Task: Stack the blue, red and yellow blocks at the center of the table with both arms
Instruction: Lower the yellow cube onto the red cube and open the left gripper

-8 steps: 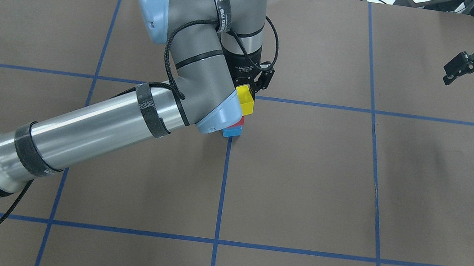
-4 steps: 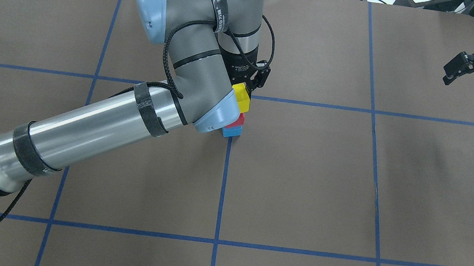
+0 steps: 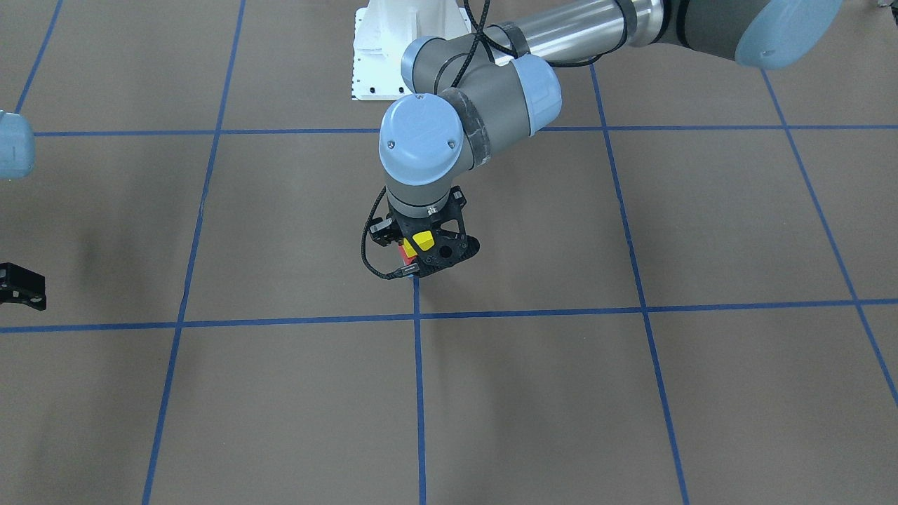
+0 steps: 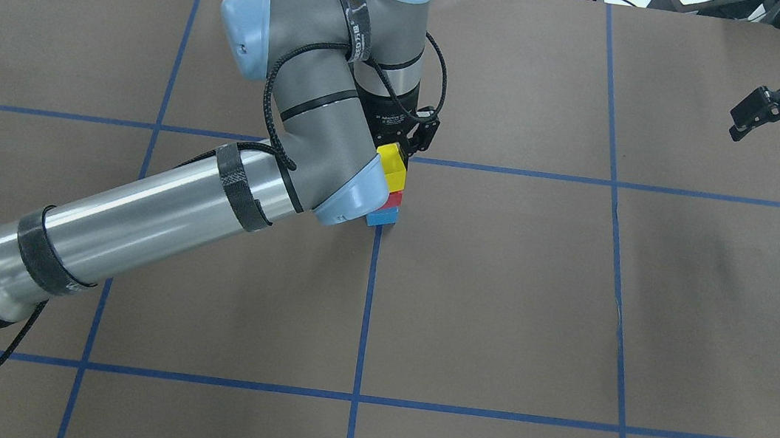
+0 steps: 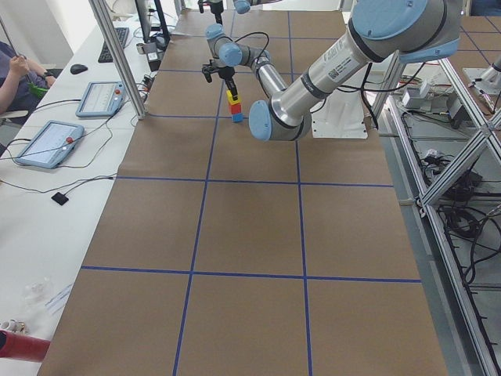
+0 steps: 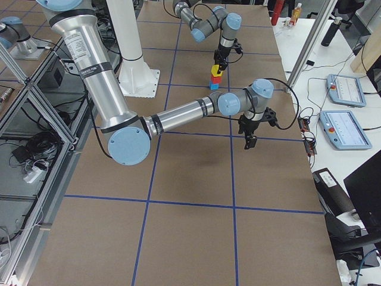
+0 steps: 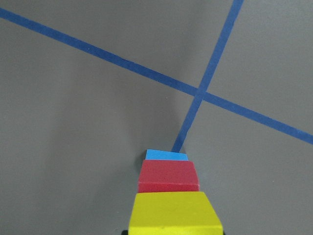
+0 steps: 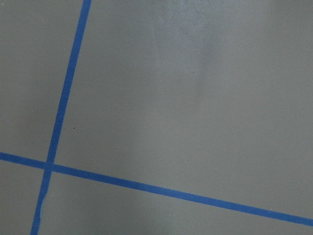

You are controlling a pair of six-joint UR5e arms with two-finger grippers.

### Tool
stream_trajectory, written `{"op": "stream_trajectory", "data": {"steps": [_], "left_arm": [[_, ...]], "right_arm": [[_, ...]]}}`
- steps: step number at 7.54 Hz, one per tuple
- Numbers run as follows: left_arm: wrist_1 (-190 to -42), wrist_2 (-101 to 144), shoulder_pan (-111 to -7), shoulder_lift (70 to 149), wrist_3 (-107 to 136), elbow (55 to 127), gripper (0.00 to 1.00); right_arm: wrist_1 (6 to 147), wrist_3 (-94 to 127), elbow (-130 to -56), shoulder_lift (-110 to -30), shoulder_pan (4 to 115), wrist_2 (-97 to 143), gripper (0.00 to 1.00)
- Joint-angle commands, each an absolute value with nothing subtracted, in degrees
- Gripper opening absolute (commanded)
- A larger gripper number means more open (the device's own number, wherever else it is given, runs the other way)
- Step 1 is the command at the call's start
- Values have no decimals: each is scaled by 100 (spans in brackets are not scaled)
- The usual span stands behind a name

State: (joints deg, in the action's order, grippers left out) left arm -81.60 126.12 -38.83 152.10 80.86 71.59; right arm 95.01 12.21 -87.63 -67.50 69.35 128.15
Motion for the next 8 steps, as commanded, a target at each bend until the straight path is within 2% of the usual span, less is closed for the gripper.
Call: {"op": "stream_trajectory", "data": {"steps": [1, 2, 5, 6, 7, 8], "left_arm": [[-8182, 12604, -3876, 15205, 8086, 7163, 69], [-8174, 12604, -3876, 15205, 8086, 7163, 100], [-8174, 12595, -3876, 15205, 8077, 7224, 100], [-8122, 12603, -4041, 15205, 8008, 7529, 100], [-7573, 12638, -4234, 15040, 7319, 8115, 100], [-6845, 12604, -4262, 14490, 6556, 9191, 100]], "right_arm": [[9501, 1204, -8754, -6750, 6935, 12814, 100], [9501, 1195, -8754, -6750, 6935, 12814, 100], [9492, 1187, -8745, -6750, 6935, 12806, 100], [9492, 1178, -8754, -6741, 6935, 12814, 100], [9527, 1195, -8771, -6724, 7048, 12858, 100], [9484, 1256, -8980, -6898, 7092, 12824, 100]]}}
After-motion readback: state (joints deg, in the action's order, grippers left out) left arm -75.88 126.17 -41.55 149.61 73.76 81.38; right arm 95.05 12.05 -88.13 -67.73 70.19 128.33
